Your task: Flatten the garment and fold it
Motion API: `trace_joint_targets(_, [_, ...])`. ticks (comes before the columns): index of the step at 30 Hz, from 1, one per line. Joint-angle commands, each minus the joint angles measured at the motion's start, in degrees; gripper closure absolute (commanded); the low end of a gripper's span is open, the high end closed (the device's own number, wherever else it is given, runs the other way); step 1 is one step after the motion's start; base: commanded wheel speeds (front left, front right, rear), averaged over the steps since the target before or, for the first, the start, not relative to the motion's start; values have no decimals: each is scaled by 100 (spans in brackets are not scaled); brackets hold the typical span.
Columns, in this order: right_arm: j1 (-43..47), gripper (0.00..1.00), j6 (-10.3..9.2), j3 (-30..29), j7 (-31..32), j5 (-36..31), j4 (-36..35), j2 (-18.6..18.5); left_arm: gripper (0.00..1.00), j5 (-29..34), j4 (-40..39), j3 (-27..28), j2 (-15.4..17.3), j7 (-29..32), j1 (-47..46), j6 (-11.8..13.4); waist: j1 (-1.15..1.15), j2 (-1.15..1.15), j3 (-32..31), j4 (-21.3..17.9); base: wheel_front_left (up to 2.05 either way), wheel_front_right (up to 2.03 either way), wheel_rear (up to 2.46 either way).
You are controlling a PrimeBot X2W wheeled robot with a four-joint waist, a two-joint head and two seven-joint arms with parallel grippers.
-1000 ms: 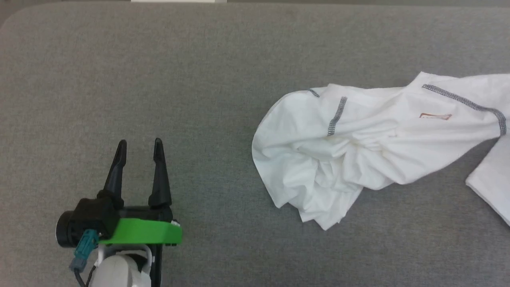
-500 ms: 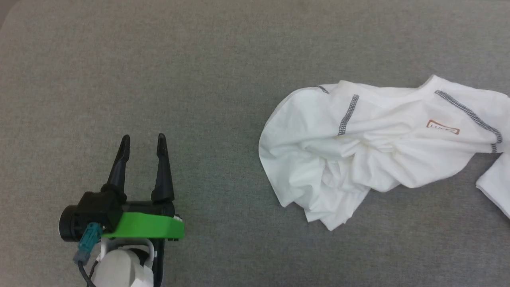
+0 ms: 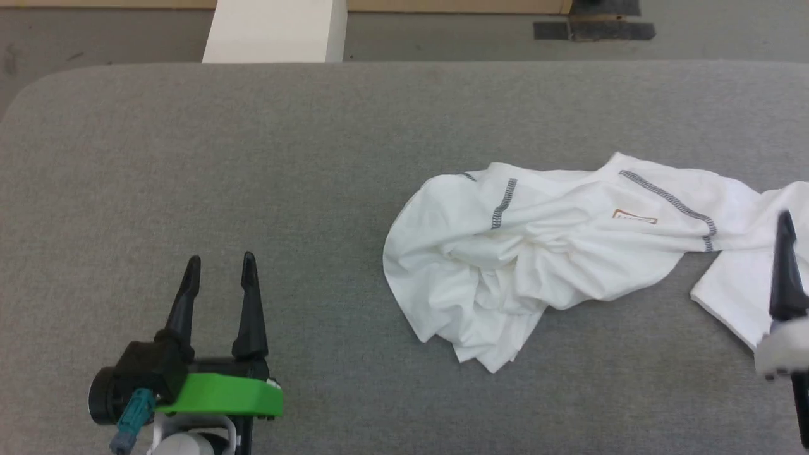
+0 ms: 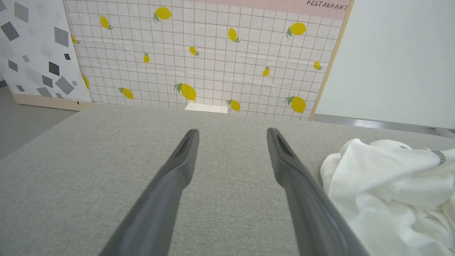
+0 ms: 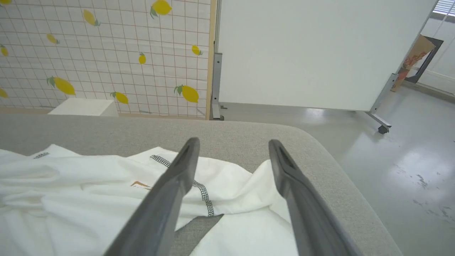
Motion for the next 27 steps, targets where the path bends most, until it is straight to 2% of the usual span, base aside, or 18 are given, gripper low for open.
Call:
trace_joint_targets(1, [218, 0, -10, -108, -123, 106, -94, 61, 0, -74, -21, -1, -26, -27, 83, -47, 0, 0, -127, -117, 0, 0, 0])
trace_joint_targets(7, [746, 0, -10, -281, -408, 802, -116, 112, 0, -131, 12, -324, 64, 191, -28, -272, 0, 0, -131, -211, 0, 0, 0])
trace_joint_targets(12, [691, 0, -10, -153, -467, 871, -122, 113, 0, -129, 317, -967, 378, 1320, -556, -500, 0, 0, 5, -271, 0, 0, 0])
trace_joint_targets(18, [445, 0, -10, -14, -399, 836, -258, 114, 0, -359, 768, -1480, 540, 2342, -1266, -569, 0, 0, 296, -346, 0, 0, 0])
trace_joint_targets(22, [404, 0, -10, 70, -331, 888, -288, 114, 0, -507, 1069, -1756, 605, 2753, -1577, -583, 0, 0, 497, -421, 0, 0, 0])
trace_joint_targets(27, [377, 0, -10, 138, -341, 954, -280, 114, 0, -719, 1415, -2018, 665, 2968, -1803, -589, 0, 0, 679, -525, 0, 0, 0])
